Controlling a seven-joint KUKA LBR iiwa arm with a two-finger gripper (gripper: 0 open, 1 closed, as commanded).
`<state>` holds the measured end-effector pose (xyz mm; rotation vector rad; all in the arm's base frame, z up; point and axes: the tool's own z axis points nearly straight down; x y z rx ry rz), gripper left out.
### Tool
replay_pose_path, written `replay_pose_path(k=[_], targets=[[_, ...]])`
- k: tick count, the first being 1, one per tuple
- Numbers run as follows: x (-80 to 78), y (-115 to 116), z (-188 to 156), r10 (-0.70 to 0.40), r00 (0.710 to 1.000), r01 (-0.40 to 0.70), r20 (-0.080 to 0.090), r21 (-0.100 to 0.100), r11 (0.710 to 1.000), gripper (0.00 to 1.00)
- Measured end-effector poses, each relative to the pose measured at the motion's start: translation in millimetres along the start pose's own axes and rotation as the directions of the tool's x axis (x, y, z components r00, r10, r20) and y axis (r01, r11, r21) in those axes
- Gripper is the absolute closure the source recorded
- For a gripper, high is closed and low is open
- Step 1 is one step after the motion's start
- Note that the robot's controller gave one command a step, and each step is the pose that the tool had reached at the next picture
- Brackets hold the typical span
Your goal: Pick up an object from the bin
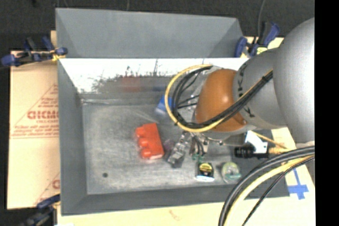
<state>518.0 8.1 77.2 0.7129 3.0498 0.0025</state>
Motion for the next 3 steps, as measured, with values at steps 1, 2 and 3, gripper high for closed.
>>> replay_pose_path(k=[1,2,3], targets=[[-3.7,1.1,-101.3,-0.005,1.000,0.005,0.001,-0.001,1.000,1.00],[-5.0,0.9,-102.9,-0.010,1.000,0.010,-0.005,0.002,1.000,1.00],[-6.3,1.1,-111.9,-0.014,1.000,0.014,-0.004,0.001,1.000,1.00]])
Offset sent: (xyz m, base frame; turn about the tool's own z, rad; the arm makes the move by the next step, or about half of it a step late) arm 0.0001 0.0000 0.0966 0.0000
